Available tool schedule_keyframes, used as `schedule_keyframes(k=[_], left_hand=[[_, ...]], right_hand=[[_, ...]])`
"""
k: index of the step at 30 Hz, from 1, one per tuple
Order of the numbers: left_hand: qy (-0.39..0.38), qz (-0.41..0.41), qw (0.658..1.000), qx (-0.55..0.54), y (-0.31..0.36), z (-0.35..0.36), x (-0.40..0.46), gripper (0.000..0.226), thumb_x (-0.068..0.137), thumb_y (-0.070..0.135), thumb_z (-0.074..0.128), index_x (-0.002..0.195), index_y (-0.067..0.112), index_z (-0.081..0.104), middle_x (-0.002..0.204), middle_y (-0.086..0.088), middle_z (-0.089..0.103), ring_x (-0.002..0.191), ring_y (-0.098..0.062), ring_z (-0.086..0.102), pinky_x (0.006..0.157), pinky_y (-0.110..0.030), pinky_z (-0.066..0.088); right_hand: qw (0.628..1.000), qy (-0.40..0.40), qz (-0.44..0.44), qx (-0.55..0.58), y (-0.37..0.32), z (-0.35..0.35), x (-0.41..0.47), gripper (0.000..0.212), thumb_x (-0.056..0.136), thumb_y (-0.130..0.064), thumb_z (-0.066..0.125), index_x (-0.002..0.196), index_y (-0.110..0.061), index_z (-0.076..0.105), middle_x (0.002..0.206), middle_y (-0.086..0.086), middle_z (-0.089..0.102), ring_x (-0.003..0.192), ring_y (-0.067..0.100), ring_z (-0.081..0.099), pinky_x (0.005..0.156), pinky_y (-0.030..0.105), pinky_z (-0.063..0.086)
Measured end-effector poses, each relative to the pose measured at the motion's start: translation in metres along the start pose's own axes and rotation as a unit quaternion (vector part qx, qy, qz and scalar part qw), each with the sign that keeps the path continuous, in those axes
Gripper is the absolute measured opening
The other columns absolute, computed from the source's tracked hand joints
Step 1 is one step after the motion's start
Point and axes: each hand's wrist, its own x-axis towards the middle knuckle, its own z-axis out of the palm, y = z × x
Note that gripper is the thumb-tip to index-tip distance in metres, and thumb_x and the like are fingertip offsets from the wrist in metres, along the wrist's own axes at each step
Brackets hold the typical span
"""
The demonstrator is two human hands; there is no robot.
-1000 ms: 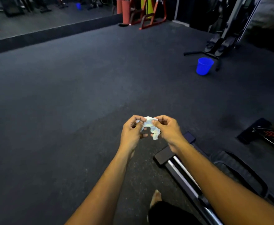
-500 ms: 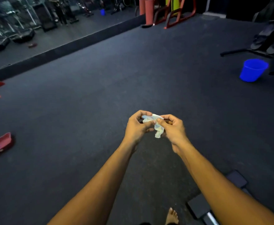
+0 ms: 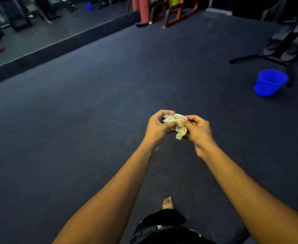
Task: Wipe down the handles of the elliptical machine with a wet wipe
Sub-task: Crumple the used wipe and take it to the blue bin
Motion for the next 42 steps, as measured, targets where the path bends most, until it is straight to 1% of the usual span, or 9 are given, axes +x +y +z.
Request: schedule_keyframes(k=[6,10,13,18,21,25,31,37,42], left_hand=[[-0.12,-0.007,0.992,0.029,0.029,0.082,0.152,0.032,0.089,-0.007,0.072,0.118,0.006,0.067,0.117,-0.022,0.073,0.095,-0.025,0.075,0.083,-0.039,0.063],[-0.195,-0.011,0.98,0.044,0.034,0.161,0.24,0.026,0.095,0.009,0.074,0.121,0.009,0.07,0.114,-0.018,0.075,0.098,-0.025,0.076,0.081,-0.038,0.063],[-0.232,-0.012,0.971,0.059,0.027,0.228,0.304,0.017,0.101,0.016,0.068,0.117,0.011,0.072,0.111,-0.014,0.076,0.096,-0.023,0.076,0.079,-0.036,0.063],[-0.284,-0.033,0.955,0.083,0.02,0.352,0.412,0.019,0.103,0.017,0.065,0.121,0.012,0.069,0.108,-0.009,0.078,0.092,-0.021,0.075,0.079,-0.042,0.064],[-0.314,-0.041,0.944,0.094,0.026,0.416,0.47,0.016,0.104,0.015,0.062,0.116,0.008,0.071,0.106,-0.01,0.078,0.089,-0.016,0.074,0.076,-0.038,0.063],[-0.328,-0.049,0.94,0.085,0.035,0.485,0.544,0.015,0.1,0.011,0.068,0.113,0.004,0.07,0.104,-0.014,0.077,0.087,-0.016,0.073,0.073,-0.032,0.064],[-0.327,-0.086,0.938,0.078,0.016,0.562,0.666,0.019,0.096,0.008,0.073,0.114,0.002,0.067,0.096,-0.01,0.075,0.085,-0.015,0.073,0.067,-0.029,0.063],[-0.322,-0.125,0.934,0.091,-0.009,0.628,0.805,0.008,0.101,0.013,0.067,0.105,0.007,0.07,0.095,-0.008,0.078,0.08,-0.008,0.072,0.066,-0.028,0.062],[-0.349,-0.151,0.92,0.092,-0.005,0.682,0.916,0.008,0.098,0.008,0.069,0.106,0.011,0.071,0.089,-0.003,0.077,0.077,-0.008,0.07,0.066,-0.026,0.061]], right_hand=[[0.994,0.103,-0.01,0.039,-0.056,-0.054,0.12,0.011,0.097,-0.012,0.067,0.108,-0.01,0.069,0.095,0.006,0.078,0.085,0.021,0.075,0.073,0.042,0.063],[0.98,0.18,-0.021,0.077,-0.077,-0.115,0.2,0.013,0.097,-0.012,0.068,0.109,-0.007,0.068,0.095,0.009,0.077,0.08,0.021,0.074,0.066,0.038,0.063],[0.968,0.233,-0.031,0.092,-0.087,-0.17,0.262,0.01,0.097,-0.011,0.066,0.107,-0.008,0.068,0.095,0.009,0.077,0.078,0.019,0.074,0.06,0.033,0.059],[0.949,0.298,-0.032,0.101,-0.114,-0.27,0.364,0.007,0.097,-0.011,0.067,0.104,-0.012,0.068,0.096,0.007,0.078,0.082,0.022,0.075,0.067,0.038,0.061],[0.943,0.313,-0.035,0.104,-0.141,-0.32,0.418,0.009,0.097,-0.011,0.067,0.106,-0.009,0.068,0.096,0.009,0.077,0.077,0.02,0.075,0.058,0.034,0.059],[0.938,0.33,-0.035,0.098,-0.174,-0.373,0.494,0.012,0.097,-0.009,0.067,0.107,-0.005,0.069,0.097,0.012,0.077,0.074,0.017,0.074,0.063,0.037,0.062],[0.935,0.341,-0.004,0.092,-0.19,-0.429,0.621,0.006,0.096,-0.005,0.066,0.097,-0.007,0.072,0.097,0.019,0.076,0.078,0.022,0.071,0.073,0.046,0.061],[0.932,0.355,0.031,0.058,-0.213,-0.473,0.764,0.008,0.095,-0.002,0.067,0.101,-0.005,0.07,0.097,0.02,0.075,0.079,0.029,0.072,0.072,0.046,0.06],[0.926,0.371,0.041,0.055,-0.245,-0.516,0.867,0.014,0.091,0.004,0.069,0.099,-0.008,0.07,0.097,0.014,0.076,0.082,0.024,0.072,0.075,0.041,0.061]])
